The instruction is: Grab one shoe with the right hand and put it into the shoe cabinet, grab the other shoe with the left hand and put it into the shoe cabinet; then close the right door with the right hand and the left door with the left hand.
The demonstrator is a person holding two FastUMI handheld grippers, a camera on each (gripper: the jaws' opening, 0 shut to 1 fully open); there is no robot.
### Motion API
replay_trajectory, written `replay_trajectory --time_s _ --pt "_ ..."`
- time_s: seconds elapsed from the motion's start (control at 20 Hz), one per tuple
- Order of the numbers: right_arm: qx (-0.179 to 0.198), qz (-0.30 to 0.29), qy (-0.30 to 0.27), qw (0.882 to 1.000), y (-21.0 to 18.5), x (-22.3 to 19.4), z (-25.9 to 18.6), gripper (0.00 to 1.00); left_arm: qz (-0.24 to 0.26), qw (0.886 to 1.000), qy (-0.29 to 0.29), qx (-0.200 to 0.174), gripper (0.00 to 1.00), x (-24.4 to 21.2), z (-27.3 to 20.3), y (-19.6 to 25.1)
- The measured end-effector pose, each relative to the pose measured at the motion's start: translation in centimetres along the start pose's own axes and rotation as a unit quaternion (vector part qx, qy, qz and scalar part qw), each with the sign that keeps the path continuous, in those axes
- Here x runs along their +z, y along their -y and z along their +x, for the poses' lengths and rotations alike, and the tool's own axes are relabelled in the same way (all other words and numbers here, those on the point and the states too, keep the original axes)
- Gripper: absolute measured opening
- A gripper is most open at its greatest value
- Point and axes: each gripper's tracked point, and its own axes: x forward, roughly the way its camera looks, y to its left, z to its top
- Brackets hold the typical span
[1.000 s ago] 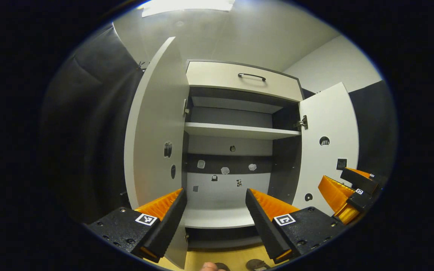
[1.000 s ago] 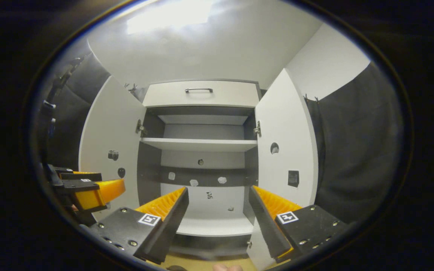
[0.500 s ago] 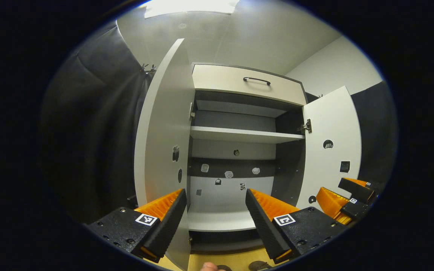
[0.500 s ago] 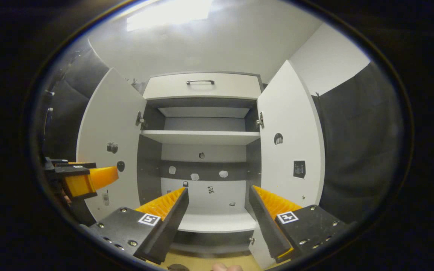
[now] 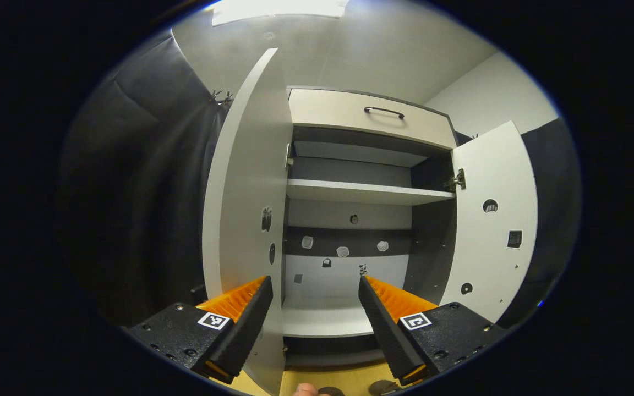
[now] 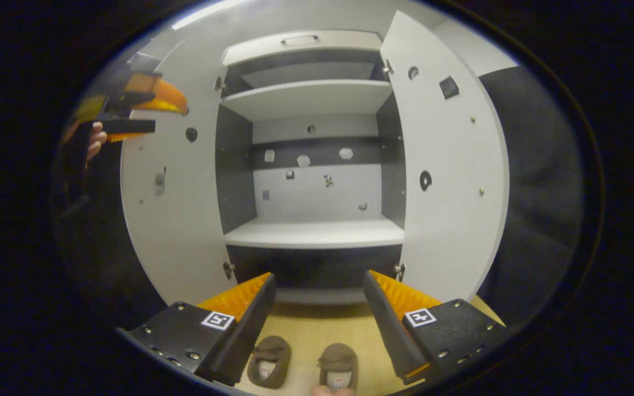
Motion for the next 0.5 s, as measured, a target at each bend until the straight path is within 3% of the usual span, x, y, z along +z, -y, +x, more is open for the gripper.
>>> replay_trajectory --time_s 0.05,0.3,0.5 --pt "0.001 0.000 -0.025 1.000 0.1 -2.5 0.3 0.97 0.002 1.000 0.001 0.000 0.93 0.0 0.0 0.0" --pt "0.018 0.007 -0.143 0.990 -0.2 -14.1 0.6 0.97 0.006 1.000 0.000 0.002 0.95 -0.1 0.3 -0.1" --pt "0.031 0.033 -0.209 0.977 -0.6 -19.8 0.6 0.97 0.014 1.000 0.002 0.005 0.95 -0.2 0.4 0.0"
